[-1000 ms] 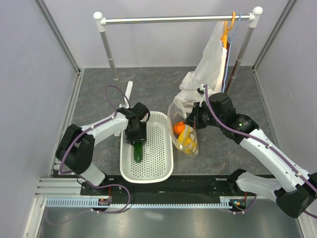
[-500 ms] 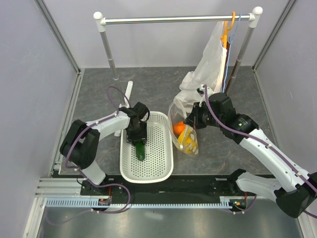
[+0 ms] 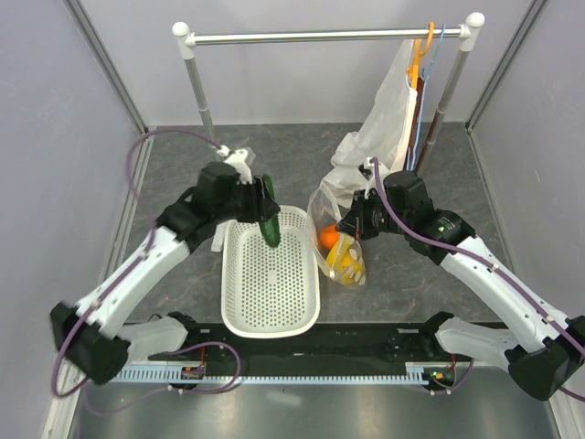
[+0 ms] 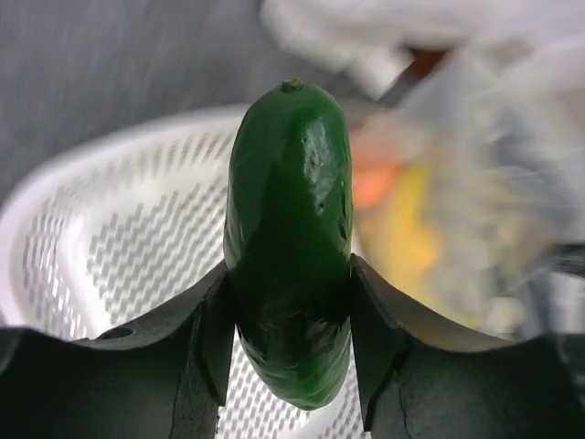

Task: Place the food in the zip-top bag and seal the zipper
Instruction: Pick up the fake vegetable from the bin, then place the fake vegetable in the zipper food storage bag.

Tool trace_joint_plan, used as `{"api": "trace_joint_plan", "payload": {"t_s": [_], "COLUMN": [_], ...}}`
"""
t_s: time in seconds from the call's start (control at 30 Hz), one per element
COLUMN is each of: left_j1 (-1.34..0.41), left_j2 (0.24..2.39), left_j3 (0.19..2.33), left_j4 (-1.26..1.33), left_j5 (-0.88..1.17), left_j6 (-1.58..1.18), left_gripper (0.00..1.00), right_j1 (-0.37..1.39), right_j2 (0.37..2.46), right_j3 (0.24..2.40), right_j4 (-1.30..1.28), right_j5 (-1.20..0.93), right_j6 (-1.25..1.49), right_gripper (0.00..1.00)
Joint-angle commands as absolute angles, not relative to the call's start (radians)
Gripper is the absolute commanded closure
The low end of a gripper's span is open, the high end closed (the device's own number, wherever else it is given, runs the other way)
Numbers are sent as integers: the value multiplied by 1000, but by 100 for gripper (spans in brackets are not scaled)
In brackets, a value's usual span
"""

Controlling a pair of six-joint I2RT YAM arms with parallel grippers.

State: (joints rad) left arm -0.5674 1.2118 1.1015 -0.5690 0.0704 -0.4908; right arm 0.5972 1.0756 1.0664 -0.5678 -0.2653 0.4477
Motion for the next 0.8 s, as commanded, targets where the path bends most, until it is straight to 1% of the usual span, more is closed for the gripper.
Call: {"api": "trace_joint_plan", "payload": {"t_s": [0.0,0.03,0.07,0.1,0.13,0.2,0.23,0.27,0.37,0.4,0.53,0.63,0.67,0.73,0.77], "left_j1": [-580,-598,-606,-617,-624,-641,-649,-656,-687,-702,-721,-724,-724,-723,-724], "left_j2": [1008,968,960,959,969,989,1011,1020,1043,1048,1077,1112,1123,1152,1160], "left_j3": [1016,970,956,948,946,951,960,962,942,933,888,880,884,902,910], "left_j4": [-75,-4,146,190,221,288,294,299,302,302,296,284,272,215,192], "left_j5": [233,276,366,426,533,632,723,757,885,900,998,1063,1075,1104,1104], "left_j6": [-313,-220,-177,-85,-48,55,96,139,348,447,662,788,817,873,891], "left_gripper": [63,64,64,64,64,71,74,74,69,68,66,55,48,42,36], "right_j1": [594,594,594,594,594,595,594,592,594,594,594,594,594,594,594], "right_j2": [1072,1074,1078,1080,1081,1089,1094,1094,1091,1091,1085,1085,1085,1089,1091], "right_j3": [1057,1058,1061,1065,1069,1081,1086,1089,1098,1103,1112,1115,1121,1127,1135], "right_j4": [-499,-497,-497,-495,-497,-502,-505,-511,-531,-537,-564,-575,-578,-589,-597], "right_j5": [-422,-451,-500,-515,-528,-551,-558,-563,-569,-572,-580,-603,-610,-621,-633], "right_j6": [382,368,358,344,341,339,334,331,313,308,288,270,258,247,233], "right_gripper": [100,100,100,100,100,100,100,100,100,100,100,100,100,100,100]}}
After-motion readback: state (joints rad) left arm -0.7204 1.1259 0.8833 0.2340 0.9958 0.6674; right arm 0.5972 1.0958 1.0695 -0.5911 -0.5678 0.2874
